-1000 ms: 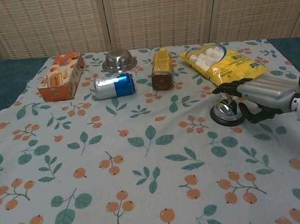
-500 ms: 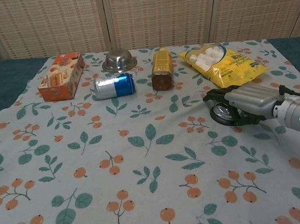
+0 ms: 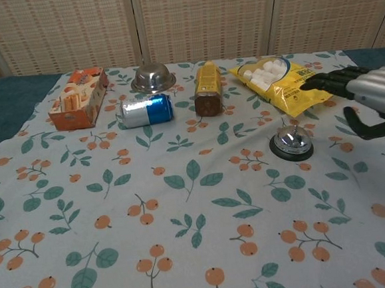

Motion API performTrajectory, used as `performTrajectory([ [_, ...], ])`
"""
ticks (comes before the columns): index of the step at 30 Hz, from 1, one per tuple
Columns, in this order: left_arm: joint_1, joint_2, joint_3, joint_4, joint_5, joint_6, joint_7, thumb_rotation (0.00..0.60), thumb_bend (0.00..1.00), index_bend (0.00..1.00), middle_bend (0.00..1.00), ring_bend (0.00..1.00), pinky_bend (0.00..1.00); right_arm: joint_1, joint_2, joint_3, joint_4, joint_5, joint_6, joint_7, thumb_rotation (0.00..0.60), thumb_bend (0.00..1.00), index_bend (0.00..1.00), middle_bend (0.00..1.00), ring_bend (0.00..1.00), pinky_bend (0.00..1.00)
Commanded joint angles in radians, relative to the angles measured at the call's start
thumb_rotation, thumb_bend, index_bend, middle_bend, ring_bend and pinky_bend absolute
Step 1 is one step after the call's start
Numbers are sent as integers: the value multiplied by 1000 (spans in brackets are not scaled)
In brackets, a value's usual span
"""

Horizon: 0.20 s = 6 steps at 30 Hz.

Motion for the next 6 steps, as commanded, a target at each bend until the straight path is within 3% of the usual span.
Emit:
performTrajectory([
  [1, 1, 0, 0, -1, -1, -1, 5, 600, 431, 346, 349, 258, 438, -166, 148, -92, -131, 23, 135, -129, 600, 826, 0, 0, 0, 17],
  [6, 0, -6, 5, 0, 12, -9, 35, 600, 431, 347, 350, 259, 438, -233, 222, -119, -215, 119, 107, -68, 600, 826, 0, 0, 0, 9],
])
